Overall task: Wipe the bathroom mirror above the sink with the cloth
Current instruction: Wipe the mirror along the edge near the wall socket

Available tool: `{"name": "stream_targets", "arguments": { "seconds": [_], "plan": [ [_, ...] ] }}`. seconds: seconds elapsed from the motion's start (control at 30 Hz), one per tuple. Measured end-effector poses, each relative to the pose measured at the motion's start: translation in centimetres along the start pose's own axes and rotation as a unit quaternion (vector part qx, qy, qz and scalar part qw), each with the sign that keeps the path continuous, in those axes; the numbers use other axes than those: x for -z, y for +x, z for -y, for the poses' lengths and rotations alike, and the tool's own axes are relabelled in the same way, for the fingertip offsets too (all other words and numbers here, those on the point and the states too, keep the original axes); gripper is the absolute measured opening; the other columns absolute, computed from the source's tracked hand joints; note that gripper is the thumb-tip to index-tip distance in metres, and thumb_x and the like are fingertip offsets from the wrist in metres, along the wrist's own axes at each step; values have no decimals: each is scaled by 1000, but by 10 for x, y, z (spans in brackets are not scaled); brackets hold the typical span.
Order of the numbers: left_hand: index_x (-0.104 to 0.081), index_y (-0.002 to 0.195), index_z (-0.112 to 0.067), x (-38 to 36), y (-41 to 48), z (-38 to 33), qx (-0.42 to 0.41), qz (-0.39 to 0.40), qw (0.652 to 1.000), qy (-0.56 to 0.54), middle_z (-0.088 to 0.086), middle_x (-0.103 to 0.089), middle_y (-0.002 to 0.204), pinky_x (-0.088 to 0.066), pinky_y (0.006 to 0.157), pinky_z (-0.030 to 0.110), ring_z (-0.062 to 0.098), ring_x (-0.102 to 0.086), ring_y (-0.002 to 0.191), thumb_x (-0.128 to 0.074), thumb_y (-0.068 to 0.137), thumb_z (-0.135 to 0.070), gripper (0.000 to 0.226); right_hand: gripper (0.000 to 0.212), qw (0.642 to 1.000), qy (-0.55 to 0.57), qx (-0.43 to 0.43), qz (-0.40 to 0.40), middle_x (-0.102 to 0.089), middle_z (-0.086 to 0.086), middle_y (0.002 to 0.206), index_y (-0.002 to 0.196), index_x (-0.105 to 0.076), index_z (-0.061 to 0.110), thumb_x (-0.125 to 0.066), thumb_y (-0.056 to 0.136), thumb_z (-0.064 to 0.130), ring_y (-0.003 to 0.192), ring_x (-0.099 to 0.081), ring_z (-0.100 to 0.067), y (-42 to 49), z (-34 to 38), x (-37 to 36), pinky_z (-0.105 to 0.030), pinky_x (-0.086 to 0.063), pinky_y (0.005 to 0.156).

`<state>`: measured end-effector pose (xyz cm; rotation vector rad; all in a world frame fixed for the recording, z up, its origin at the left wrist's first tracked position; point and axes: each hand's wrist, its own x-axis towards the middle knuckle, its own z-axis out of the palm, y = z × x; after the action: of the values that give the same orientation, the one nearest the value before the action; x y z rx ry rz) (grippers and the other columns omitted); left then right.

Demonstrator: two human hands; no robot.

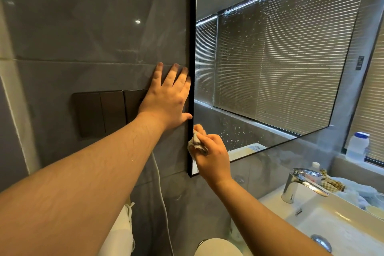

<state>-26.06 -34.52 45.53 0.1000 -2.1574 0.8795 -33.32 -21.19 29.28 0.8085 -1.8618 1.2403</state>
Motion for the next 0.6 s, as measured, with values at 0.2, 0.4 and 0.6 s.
{"name": "stream_targets", "arguments": {
  "seconds": [0.2,0.4,0.6],
  "plan": [
    [-16,152,-12,0,-1,0,-1,-4,1000,2,12,-12,161,0,114,64,36,-5,148,-38,80,-78,100,27,1000,-7,18,22,-61,5,90,106,-70,25,-78,80,25,87,-58,-12,-13,-10,-2,-29,-51,70],
    [-17,152,-11,1,-1,0,-1,-4,1000,2,12,-12,160,0,114,64,36,-5,148,-39,80,-78,100,37,997,-4,-37,62,-40,20,69,95,-46,32,-78,82,20,67,-46,-2,-35,-9,4,-9,-35,59],
    [-18,152,-11,0,-1,0,-1,-3,1000,1,12,-13,160,-1,114,64,36,-5,148,-39,80,-78,100,34,998,-30,-50,29,-41,15,62,67,-40,31,-72,78,37,62,-37,-11,-30,-10,2,-26,-26,58]
  ]
}}
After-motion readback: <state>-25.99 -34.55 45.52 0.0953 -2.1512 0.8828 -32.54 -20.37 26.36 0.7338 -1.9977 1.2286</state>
